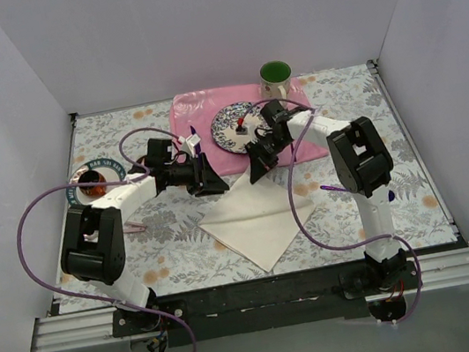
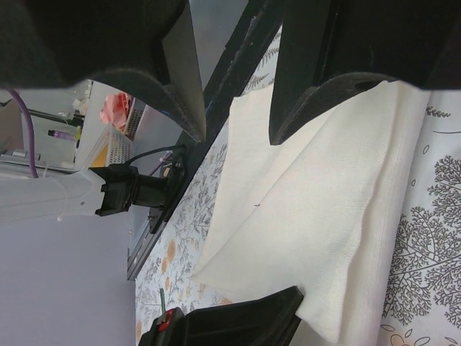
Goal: Fold the napkin into a case and place the utensils inside
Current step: Smooth out the upper triangle-folded napkin at the center of the board.
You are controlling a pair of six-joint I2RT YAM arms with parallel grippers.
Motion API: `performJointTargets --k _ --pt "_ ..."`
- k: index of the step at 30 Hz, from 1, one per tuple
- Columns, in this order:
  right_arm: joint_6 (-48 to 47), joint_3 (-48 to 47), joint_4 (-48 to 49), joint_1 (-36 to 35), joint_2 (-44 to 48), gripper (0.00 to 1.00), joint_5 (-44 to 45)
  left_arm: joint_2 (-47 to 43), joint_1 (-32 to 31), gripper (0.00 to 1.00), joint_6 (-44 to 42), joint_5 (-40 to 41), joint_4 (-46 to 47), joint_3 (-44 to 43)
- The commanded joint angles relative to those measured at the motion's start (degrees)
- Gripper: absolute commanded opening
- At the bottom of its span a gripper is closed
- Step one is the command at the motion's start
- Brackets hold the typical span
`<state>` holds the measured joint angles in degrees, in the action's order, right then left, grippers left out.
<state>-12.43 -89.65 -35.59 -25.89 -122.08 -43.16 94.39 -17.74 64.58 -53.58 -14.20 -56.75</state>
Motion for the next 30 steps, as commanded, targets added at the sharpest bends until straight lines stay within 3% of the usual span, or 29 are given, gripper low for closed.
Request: performJointTargets --k 1,8,14,30 --pt "-1.4 -0.9 -1.5 -0.8 -1.1 0.01 -1.1 -1.2 0.2 0.39 -0.1 -1.3 1.5 1.5" --pt "-2.8 3.1 -1.7 -0.9 1.5 0.01 0.4 0.9 -1.2 0.38 -0.5 -1.7 1.5 1.6" --pt "-1.3 1.5 -0.2 -0.7 1.1 0.01 1.1 4.0 -4.6 0.33 0.0 -1.2 2.1 2.2" --pt "-0.1 -0.5 -0.4 -0.6 1.1 0.01 -0.8 7.9 -6.2 0.29 0.6 2.1 3.0 5.9"
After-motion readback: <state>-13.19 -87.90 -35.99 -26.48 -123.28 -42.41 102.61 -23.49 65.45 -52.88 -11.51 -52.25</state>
